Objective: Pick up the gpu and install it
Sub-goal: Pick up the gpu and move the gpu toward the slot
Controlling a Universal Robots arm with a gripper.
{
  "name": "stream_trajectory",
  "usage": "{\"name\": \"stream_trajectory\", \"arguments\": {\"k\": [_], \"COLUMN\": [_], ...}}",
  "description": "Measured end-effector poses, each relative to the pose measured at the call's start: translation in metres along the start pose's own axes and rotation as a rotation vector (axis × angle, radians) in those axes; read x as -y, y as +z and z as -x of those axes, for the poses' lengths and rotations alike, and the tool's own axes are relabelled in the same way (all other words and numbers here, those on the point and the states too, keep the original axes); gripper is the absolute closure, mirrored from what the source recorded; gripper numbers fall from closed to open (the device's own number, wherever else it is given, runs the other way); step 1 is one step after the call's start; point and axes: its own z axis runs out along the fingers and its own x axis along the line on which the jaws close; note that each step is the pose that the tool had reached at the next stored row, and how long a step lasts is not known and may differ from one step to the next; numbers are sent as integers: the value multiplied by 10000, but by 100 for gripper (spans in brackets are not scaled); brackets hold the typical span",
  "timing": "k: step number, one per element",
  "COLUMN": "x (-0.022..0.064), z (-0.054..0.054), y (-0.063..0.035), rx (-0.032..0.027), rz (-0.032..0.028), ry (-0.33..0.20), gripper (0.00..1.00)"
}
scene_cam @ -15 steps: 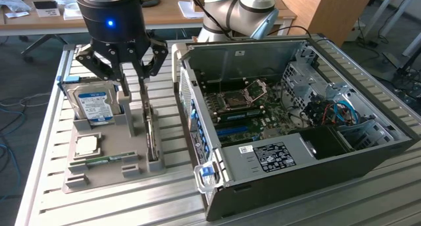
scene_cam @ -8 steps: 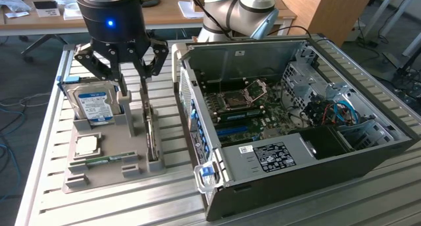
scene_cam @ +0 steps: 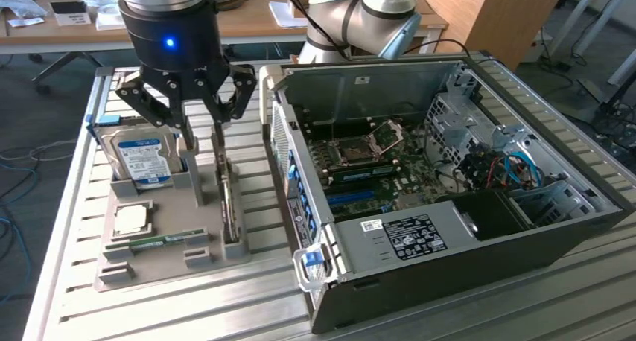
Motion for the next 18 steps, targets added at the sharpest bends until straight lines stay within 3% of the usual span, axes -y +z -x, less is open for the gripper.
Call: {"name": "stream_trajectory", "arguments": {"k": [13, 18], "x": [10, 12], "z": [-6, -8], "y": [221, 263], "rx": [0, -1], "rz": [0, -1], "ry": [-1, -1], "gripper": [57, 57]}}
